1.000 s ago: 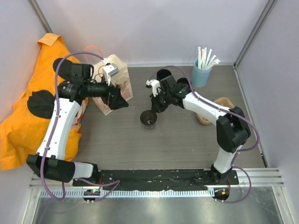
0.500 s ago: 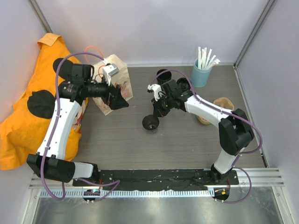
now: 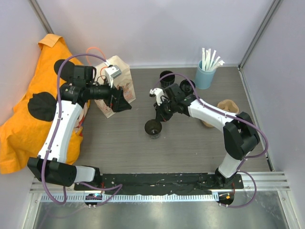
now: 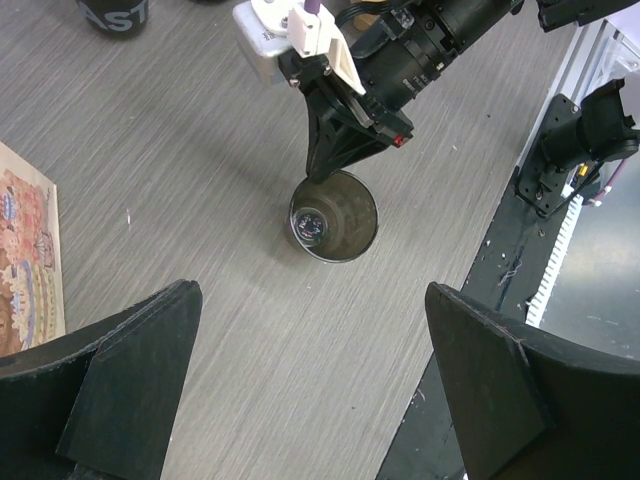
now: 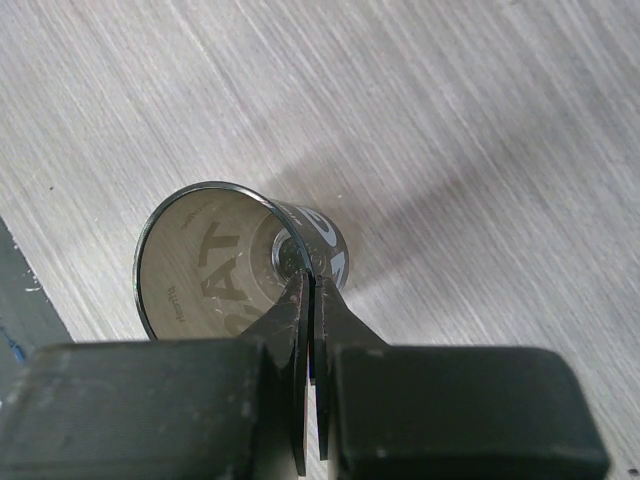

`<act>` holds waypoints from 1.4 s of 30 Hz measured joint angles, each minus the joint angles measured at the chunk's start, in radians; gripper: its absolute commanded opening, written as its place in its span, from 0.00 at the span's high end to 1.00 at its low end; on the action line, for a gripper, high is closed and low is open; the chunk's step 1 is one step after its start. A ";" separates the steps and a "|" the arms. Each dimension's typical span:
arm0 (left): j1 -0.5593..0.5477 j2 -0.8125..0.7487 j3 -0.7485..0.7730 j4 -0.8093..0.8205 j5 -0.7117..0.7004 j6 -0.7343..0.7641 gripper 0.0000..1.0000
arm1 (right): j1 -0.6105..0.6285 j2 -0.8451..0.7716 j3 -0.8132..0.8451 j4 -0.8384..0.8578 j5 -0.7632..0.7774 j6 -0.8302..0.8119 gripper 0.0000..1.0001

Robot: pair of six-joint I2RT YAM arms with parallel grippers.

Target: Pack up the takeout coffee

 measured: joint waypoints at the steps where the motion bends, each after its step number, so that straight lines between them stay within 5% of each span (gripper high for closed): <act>1: 0.000 0.000 -0.002 0.001 0.000 0.000 0.00 | 0.000 0.001 0.002 0.000 0.002 0.000 0.99; 18: 0.007 0.000 -0.013 0.006 0.000 -0.003 0.00 | 0.000 0.020 0.013 0.022 0.022 -0.004 0.87; 42: 0.012 0.000 -0.015 0.013 0.000 -0.005 0.00 | -0.022 0.014 0.107 -0.029 0.049 -0.040 0.25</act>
